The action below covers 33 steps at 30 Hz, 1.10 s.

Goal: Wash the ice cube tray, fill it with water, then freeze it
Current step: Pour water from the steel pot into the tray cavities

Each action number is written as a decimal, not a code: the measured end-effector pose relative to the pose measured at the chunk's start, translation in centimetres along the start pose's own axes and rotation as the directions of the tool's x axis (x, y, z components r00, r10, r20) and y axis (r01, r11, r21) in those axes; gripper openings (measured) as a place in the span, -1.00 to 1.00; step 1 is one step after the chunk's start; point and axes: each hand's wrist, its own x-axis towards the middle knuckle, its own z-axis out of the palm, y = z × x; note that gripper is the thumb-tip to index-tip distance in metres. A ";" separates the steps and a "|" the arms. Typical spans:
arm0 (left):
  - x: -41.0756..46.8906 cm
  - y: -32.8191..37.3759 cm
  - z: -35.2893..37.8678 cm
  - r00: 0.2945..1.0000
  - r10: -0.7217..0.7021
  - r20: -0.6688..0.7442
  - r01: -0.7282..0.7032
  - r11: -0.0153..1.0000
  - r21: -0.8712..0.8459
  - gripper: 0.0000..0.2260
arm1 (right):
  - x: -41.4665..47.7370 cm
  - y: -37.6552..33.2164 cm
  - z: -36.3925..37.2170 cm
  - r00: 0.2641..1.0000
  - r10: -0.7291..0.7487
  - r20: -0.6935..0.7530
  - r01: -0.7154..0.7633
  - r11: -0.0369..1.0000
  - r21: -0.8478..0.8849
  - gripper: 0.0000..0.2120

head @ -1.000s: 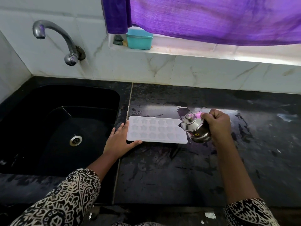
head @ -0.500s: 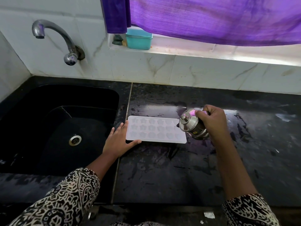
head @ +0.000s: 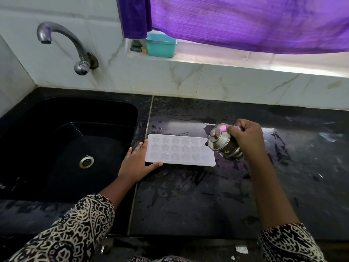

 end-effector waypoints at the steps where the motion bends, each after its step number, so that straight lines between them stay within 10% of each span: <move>1: 0.0 0.0 0.0 1.000 0.000 0.000 0.000 1.000 -0.001 0.05 | 0.0 0.0 0.0 1.000 -0.001 -0.001 0.001 1.000 0.001 -0.61; 33: -0.1 0.0 -0.1 1.000 0.002 0.007 -0.002 1.000 -0.011 0.05 | 0.1 -0.8 -0.7 0.998 0.060 -0.027 -0.058 0.996 0.073 -0.66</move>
